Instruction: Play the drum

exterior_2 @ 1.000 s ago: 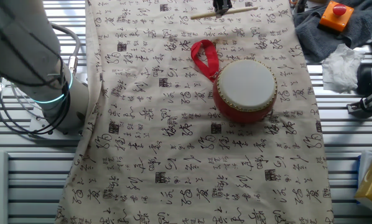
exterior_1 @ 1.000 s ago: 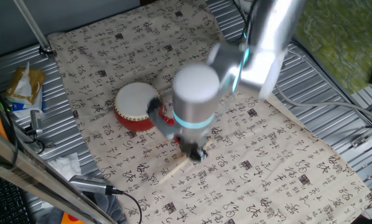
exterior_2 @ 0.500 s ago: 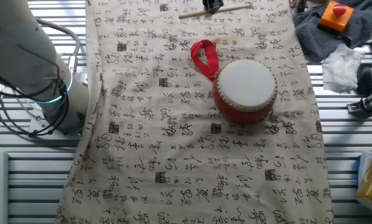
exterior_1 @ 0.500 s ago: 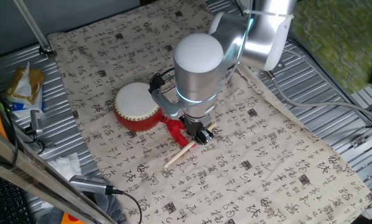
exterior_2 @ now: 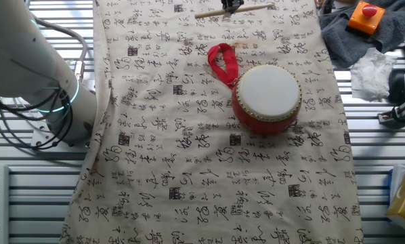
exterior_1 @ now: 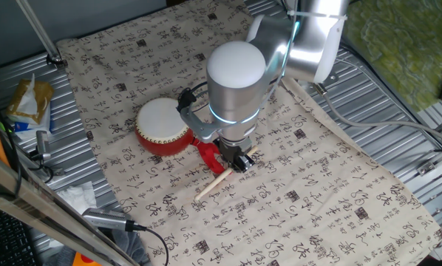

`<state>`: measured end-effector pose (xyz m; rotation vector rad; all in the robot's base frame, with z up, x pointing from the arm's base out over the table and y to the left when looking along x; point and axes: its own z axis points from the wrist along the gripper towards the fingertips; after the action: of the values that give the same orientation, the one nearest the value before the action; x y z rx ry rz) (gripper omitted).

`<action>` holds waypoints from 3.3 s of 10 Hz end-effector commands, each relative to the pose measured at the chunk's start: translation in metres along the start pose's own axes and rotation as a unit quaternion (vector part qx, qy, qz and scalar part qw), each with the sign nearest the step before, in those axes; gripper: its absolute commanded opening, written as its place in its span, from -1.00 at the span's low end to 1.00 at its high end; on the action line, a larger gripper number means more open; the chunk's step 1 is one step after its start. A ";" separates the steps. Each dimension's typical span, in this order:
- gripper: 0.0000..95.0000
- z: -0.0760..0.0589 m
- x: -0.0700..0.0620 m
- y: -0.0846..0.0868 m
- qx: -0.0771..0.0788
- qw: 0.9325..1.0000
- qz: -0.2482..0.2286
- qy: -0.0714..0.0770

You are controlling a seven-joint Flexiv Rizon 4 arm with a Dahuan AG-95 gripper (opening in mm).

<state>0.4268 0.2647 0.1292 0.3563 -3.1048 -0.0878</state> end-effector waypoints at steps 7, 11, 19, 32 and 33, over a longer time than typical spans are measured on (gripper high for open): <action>-1.00 0.001 0.000 0.000 -0.002 0.999 0.032 0.001; -1.00 0.001 0.000 0.000 -0.001 0.999 0.043 -0.004; -1.00 0.002 -0.001 0.000 0.000 0.999 0.033 0.025; -1.00 -0.015 0.042 -0.096 -0.008 0.999 0.002 0.053; -1.00 -0.018 0.044 -0.108 -0.009 0.998 -0.003 0.057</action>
<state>0.4091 0.1497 0.1398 0.3539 -2.9932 -0.0886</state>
